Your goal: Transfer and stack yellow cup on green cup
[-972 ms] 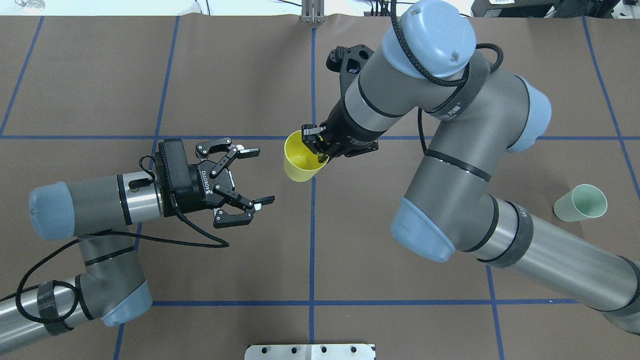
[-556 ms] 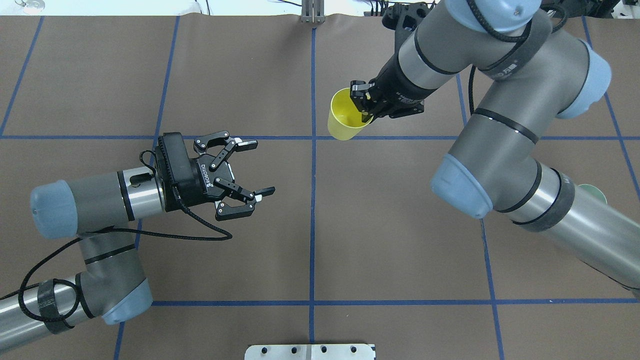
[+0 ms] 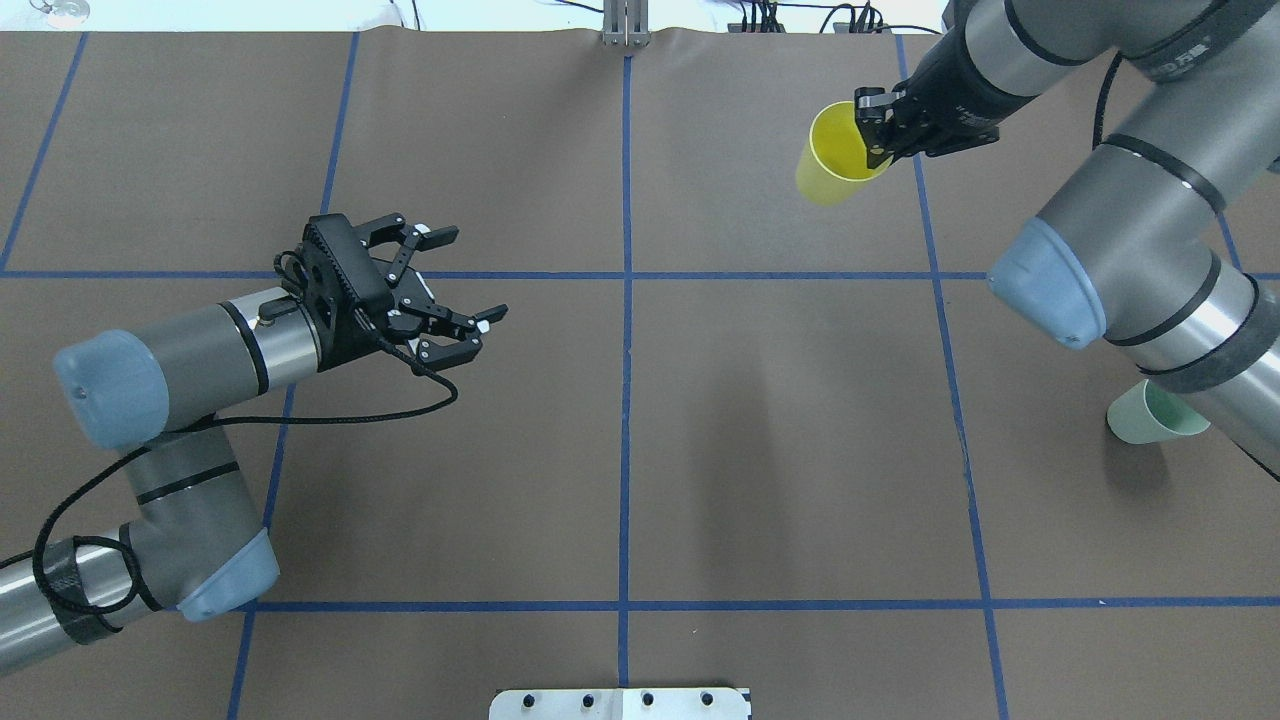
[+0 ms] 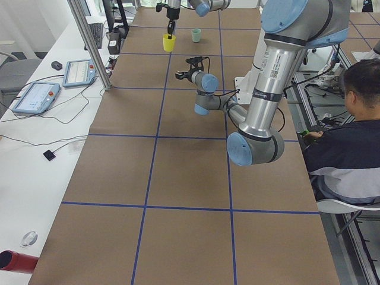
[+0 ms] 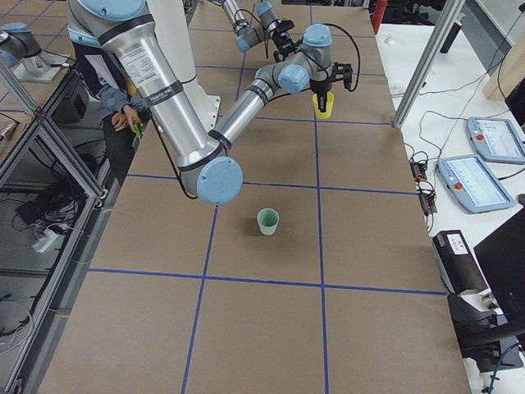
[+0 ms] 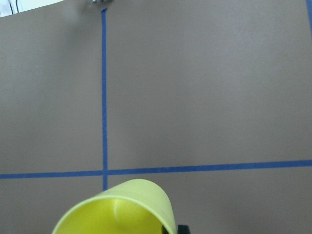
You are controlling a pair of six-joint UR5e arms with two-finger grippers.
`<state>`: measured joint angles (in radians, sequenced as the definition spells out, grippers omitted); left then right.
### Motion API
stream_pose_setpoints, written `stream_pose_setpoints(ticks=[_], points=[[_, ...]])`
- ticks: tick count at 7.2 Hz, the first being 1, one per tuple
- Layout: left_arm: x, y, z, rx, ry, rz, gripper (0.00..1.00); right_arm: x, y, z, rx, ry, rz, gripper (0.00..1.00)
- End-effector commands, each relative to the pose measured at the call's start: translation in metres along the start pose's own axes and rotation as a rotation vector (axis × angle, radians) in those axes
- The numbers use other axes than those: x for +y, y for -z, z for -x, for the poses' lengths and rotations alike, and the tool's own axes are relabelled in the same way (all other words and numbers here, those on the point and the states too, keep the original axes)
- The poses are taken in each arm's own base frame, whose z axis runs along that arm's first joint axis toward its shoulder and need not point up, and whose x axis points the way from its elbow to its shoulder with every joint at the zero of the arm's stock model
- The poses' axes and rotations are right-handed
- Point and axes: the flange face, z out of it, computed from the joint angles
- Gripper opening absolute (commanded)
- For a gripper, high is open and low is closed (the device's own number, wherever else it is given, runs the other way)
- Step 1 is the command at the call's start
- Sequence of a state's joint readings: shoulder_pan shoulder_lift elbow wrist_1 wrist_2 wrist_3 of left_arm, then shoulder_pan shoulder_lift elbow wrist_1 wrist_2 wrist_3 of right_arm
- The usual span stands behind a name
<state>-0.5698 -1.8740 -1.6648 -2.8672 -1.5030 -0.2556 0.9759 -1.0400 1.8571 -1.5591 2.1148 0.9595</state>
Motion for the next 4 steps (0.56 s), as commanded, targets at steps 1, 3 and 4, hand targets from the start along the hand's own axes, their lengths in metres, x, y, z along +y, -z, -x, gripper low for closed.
stream_pose_setpoints(ticks=[1, 3, 4], points=[[0.047, 0.026, 0.070, -0.149, -0.016, 0.187, 0.99, -0.010, 0.001, -0.057, 0.053, 0.069, -0.004, 0.00], [0.099, 0.072, 0.114, -0.250, -0.015, 0.372, 0.99, -0.015, 0.011, -0.110, 0.073, 0.143, 0.012, 0.00], [0.116, 0.100, 0.135, -0.275, 0.004, 0.474, 0.99, -0.017, 0.016, -0.136, 0.083, 0.168, 0.020, 0.00]])
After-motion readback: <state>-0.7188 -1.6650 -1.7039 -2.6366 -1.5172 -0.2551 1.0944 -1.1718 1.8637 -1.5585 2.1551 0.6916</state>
